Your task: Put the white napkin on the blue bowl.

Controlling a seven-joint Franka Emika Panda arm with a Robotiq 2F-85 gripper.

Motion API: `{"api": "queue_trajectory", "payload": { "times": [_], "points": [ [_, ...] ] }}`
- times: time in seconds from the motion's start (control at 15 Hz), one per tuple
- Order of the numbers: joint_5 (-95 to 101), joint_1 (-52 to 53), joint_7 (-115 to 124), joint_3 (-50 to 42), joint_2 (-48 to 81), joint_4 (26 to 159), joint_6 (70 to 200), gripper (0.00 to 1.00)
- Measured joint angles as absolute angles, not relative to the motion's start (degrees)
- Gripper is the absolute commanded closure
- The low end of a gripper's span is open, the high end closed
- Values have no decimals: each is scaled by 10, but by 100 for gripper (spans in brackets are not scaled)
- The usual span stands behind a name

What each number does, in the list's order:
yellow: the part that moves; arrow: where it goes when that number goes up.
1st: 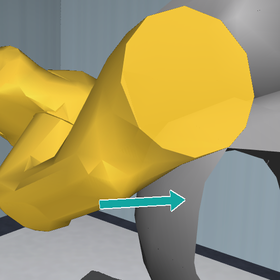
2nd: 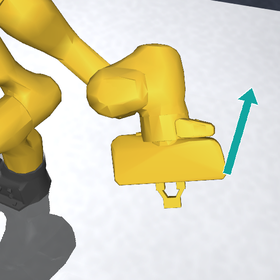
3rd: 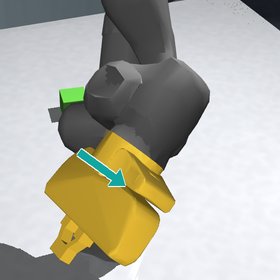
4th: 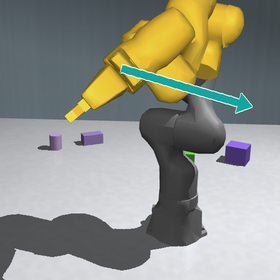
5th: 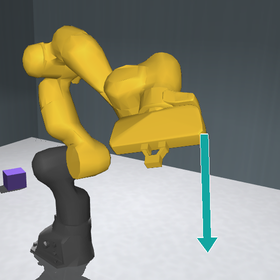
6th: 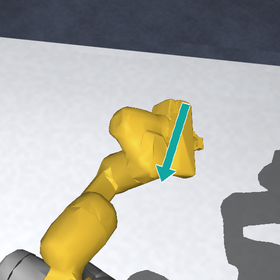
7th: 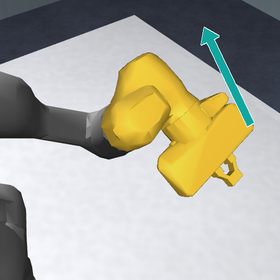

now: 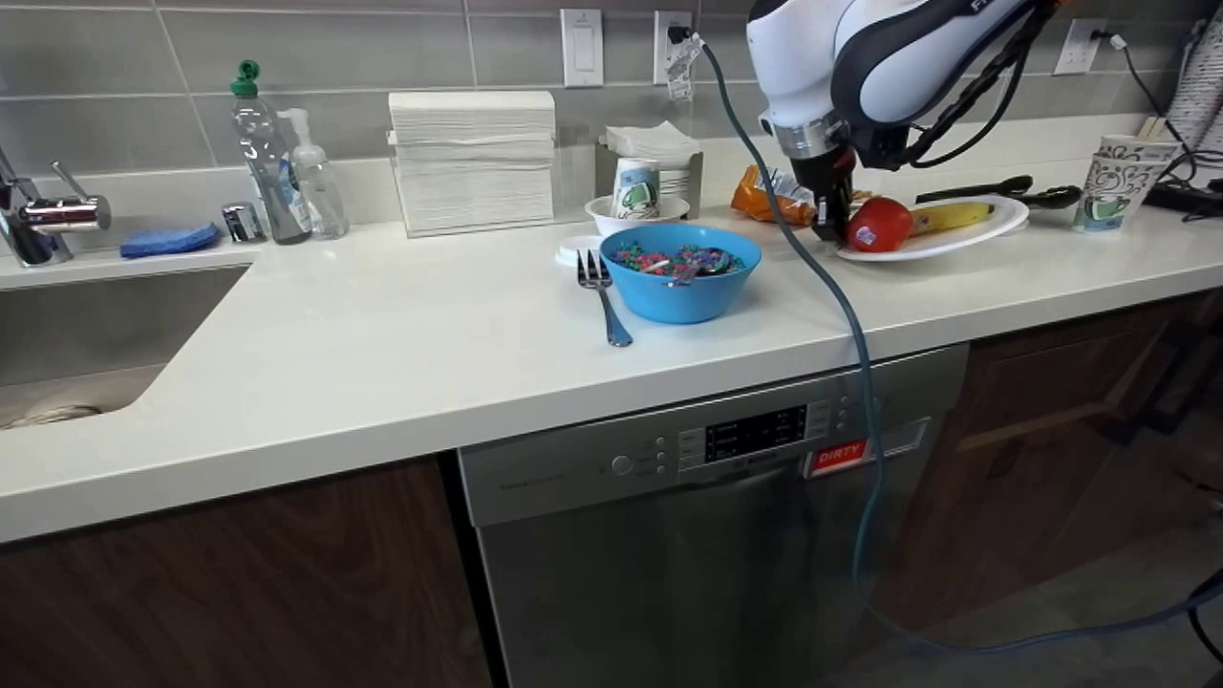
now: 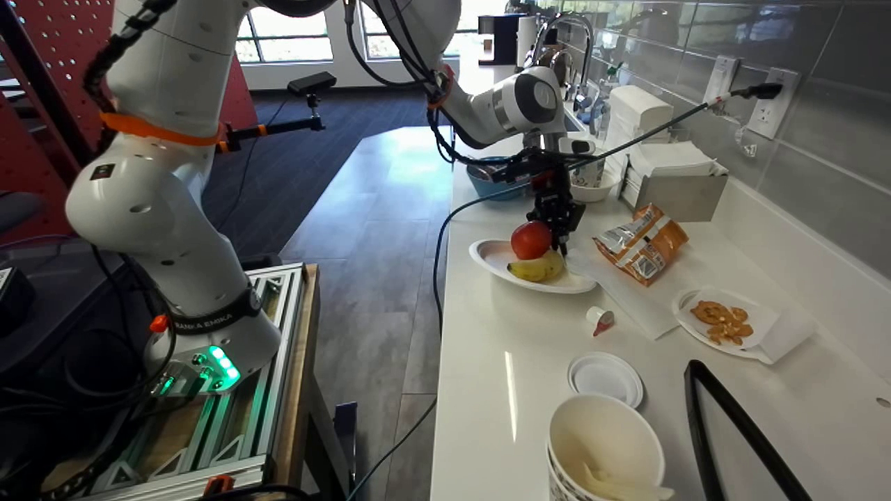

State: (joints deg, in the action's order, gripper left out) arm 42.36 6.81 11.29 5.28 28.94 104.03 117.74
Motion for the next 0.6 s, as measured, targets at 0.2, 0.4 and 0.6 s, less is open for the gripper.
{"api": "queue_trajectory", "payload": {
  "times": [0.2, 0.4, 0.6],
  "points": [
    [405, 65, 113, 47, 269, 1057, 1194, 99],
    [392, 64, 115, 39, 245, 1082, 1221, 99],
    [385, 63, 120, 30, 224, 1107, 1247, 99]
  ]
}}
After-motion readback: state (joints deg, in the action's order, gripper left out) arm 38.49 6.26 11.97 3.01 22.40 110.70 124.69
